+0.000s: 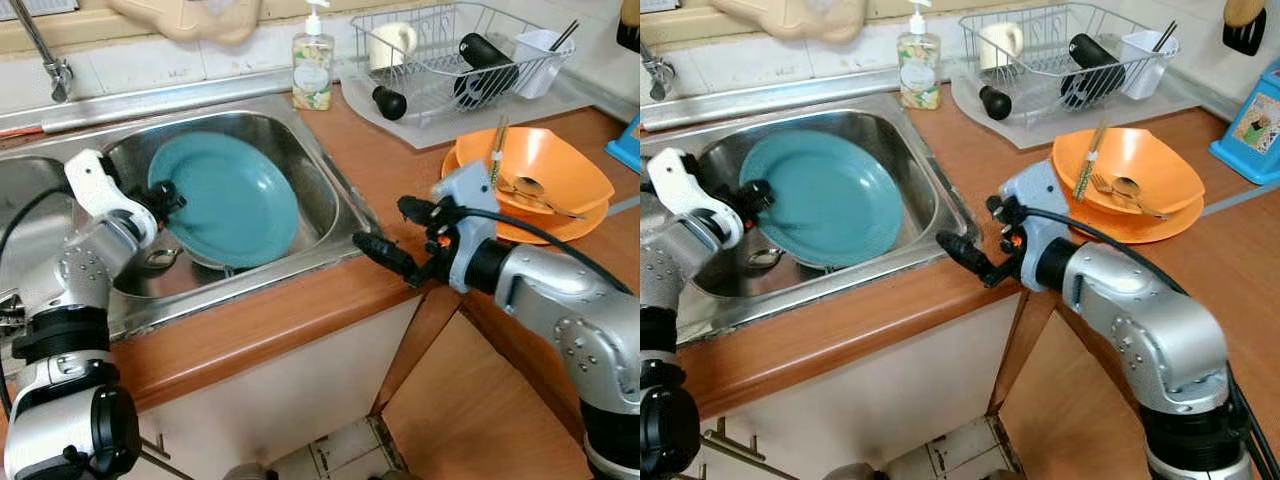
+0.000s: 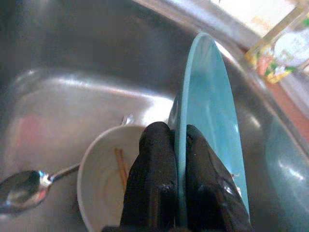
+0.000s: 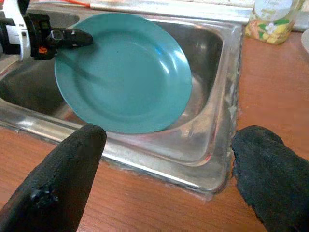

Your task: Kitchen organization

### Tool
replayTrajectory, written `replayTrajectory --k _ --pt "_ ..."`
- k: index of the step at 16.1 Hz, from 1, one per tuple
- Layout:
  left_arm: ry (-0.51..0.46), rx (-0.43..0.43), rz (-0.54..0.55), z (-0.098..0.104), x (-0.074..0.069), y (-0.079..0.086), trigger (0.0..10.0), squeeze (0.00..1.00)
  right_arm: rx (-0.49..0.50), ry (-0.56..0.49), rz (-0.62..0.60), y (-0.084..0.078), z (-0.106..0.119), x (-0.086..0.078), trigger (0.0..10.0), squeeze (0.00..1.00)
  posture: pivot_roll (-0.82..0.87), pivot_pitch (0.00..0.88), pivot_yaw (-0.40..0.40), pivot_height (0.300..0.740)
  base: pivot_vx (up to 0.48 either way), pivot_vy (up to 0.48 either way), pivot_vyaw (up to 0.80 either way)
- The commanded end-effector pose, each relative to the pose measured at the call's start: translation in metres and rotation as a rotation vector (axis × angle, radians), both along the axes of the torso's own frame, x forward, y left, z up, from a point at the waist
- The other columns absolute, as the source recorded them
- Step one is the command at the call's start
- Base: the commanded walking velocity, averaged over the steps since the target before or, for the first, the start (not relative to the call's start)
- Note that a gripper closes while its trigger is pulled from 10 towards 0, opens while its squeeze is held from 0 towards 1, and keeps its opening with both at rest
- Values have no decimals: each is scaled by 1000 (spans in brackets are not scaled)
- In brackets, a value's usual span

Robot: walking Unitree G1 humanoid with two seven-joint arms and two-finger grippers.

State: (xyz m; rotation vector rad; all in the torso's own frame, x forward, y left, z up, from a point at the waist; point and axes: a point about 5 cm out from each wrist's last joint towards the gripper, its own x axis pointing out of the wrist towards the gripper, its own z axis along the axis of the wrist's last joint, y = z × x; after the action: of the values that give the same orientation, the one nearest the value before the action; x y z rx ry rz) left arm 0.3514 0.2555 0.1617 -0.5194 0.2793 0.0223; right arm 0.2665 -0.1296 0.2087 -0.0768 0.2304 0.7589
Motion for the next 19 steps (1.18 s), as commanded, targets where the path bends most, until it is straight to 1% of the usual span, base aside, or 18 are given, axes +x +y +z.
replayTrajectory --k 1,2,3,6,7,11,12,13,14,15,16,17,18,19 --pt "33 -3 -17 -3 2 -7 8078 0 0 -7 -4 0 -1 2 10000 0 -118 0 21 740 0 0 0" --pt "46 0 -34 -5 2 -11 9882 0 1 -3 -7 2 -2 2 10000 0 -118 0 21 740 0 0 0" --pt "52 5 -38 -6 2 -12 10000 0 0 -2 -8 2 -3 2 10000 0 -117 0 25 740 0 0 0" --pt "108 15 -49 -18 2 -18 10000 0 5 8 -14 5 -7 2 10000 0 -118 0 31 740 0 0 0" --pt "117 17 -52 -21 1 -20 10000 1000 6 10 -15 5 -8 2 10000 0 -118 0 31 740 0 0 0" --pt "128 27 -54 -26 -3 -21 10000 1000 9 16 -14 8 -11 2 10000 0 -117 0 42 740 0 0 0" --pt "127 47 -56 -27 -7 -19 10000 1000 11 18 -15 10 -12 2 10000 0 -117 0 42 740 0 0 0" --pt "84 97 -63 -23 -8 -17 10000 1000 8 17 -17 10 -13 2 10000 0 -119 0 41 740 0 0 0" --pt "61 155 -71 -21 -9 -15 10000 1000 -4 11 -25 10 -13 3 10000 0 -119 0 41 740 0 0 0" --pt "19 257 -66 -16 -10 -11 10000 1000 -44 -10 -59 8 -14 6 10000 0 -119 0 39 740 0 0 0" --pt "-2 289 -58 -13 -10 -9 10000 1000 -59 -18 -77 7 -15 8 10000 0 -121 0 36 740 0 0 0" --pt "-49 333 -47 -6 -10 -7 10000 1000 -61 -17 -127 5 -16 15 10000 843 -118 0 32 740 0 0 0" --pt "-124 369 -54 5 -11 -6 10000 1000 -52 -24 -174 5 -16 22 10000 1000 -115 0 30 740 0 0 0" --pt "-184 397 -67 13 -12 -7 10000 1000 -62 -41 -197 6 -14 27 10000 1000 -114 0 29 740 0 0 0"
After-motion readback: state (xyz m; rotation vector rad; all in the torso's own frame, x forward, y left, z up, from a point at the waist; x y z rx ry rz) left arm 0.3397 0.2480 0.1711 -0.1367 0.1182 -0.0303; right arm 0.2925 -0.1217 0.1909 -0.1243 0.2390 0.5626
